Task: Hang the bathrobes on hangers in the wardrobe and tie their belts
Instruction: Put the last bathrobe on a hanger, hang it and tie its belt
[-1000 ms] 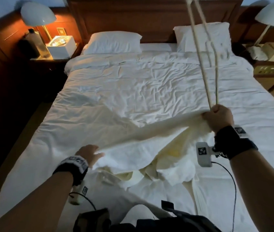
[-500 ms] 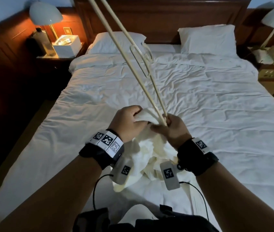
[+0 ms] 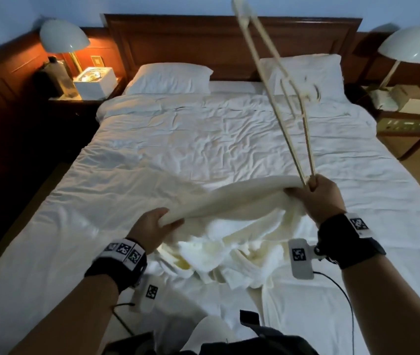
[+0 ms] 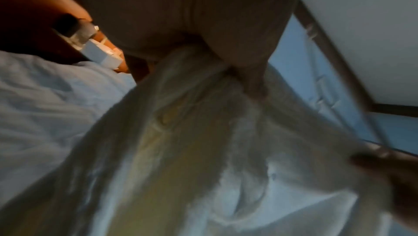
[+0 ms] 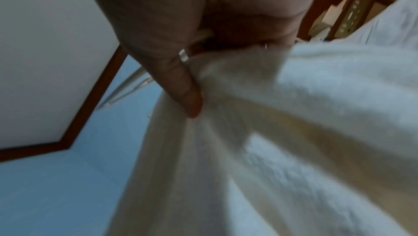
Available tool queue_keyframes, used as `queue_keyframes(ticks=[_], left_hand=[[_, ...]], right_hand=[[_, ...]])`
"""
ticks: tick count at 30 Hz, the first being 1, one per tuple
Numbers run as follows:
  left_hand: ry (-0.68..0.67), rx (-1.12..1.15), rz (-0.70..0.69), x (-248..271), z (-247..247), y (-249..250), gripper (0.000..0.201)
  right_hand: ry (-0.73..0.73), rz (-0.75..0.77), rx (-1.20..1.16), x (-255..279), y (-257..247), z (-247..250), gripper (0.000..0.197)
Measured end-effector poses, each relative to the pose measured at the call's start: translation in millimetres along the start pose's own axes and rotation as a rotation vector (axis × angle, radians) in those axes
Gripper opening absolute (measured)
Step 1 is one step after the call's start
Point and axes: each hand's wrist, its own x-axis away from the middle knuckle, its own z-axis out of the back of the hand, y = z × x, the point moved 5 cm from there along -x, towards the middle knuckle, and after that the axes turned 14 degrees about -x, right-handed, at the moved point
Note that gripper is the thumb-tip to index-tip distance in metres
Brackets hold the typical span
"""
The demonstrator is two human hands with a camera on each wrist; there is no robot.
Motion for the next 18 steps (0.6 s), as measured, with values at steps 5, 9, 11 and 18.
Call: queue_keyframes(ticks=[5, 9, 11, 18], left_hand=[[-0.146, 0.26, -0.039, 22.3, -0.2, 78.3, 0.021], [-0.231, 0.206, -0.172, 32.5, -22.2, 140.6, 0.023], [-0.219, 0.172, -0.222, 33.7, -32.9, 164.2, 0.018], [0.003, -0.106, -0.243, 22.8, -77.4, 158.5, 0.008]], right_hand=[[-0.13, 0.084, 0.187, 15.3, 32.6, 17.0, 0.041], [-0.407, 0.128, 0.065, 36.8, 23.9, 0.1, 0.046], [-0.603, 0.104, -0.033, 49.6, 14.6, -9.7, 0.044], [-0.508, 0.04, -0.46, 42.8, 4.5, 8.8, 0.026]])
